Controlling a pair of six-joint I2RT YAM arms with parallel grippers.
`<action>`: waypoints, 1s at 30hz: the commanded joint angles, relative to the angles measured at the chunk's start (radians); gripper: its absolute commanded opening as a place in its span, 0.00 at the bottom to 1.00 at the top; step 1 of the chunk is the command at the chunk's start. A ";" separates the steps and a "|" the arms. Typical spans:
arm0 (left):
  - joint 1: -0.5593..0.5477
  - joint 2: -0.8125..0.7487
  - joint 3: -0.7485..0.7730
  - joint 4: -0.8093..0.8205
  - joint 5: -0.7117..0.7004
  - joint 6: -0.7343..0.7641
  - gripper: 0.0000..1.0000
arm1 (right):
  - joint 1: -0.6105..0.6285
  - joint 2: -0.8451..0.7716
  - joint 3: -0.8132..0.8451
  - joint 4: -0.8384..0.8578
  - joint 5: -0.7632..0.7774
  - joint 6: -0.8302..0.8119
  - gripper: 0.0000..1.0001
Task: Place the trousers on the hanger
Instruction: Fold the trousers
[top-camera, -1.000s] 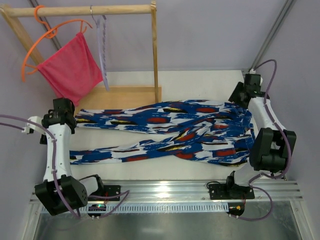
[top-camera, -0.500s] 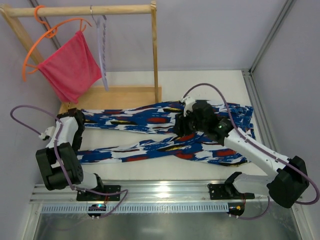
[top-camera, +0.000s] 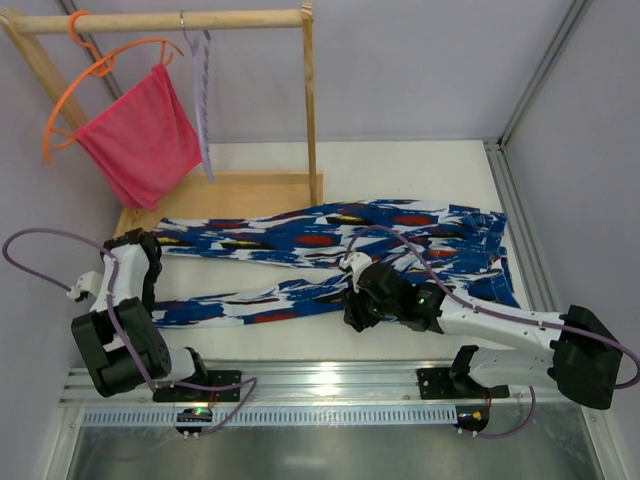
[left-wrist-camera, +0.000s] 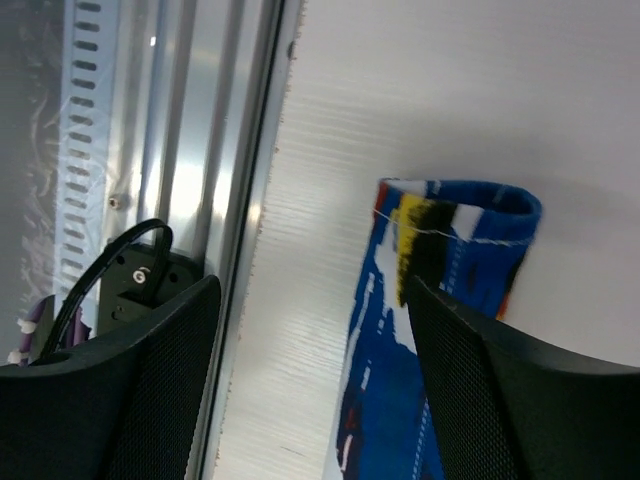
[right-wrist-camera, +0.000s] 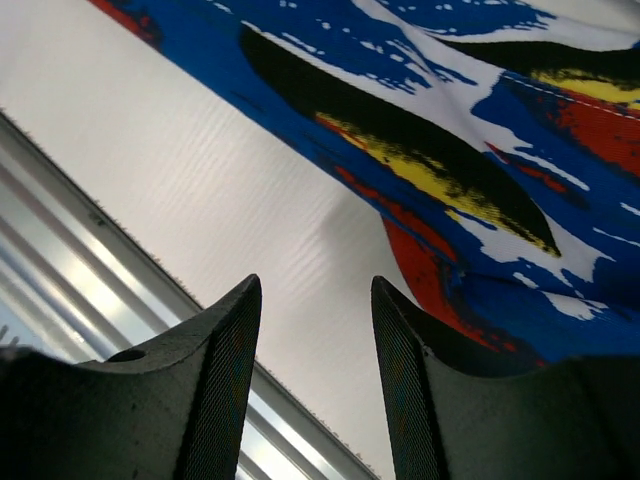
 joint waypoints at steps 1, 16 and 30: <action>0.084 -0.011 -0.053 0.031 -0.010 0.042 0.76 | 0.012 0.032 0.007 0.072 0.150 0.006 0.51; 0.141 0.148 -0.079 0.134 0.012 0.080 0.41 | 0.036 0.220 0.021 0.085 0.292 0.010 0.51; 0.139 0.027 0.065 0.083 0.009 0.108 0.00 | 0.053 0.231 0.010 0.084 0.301 0.055 0.04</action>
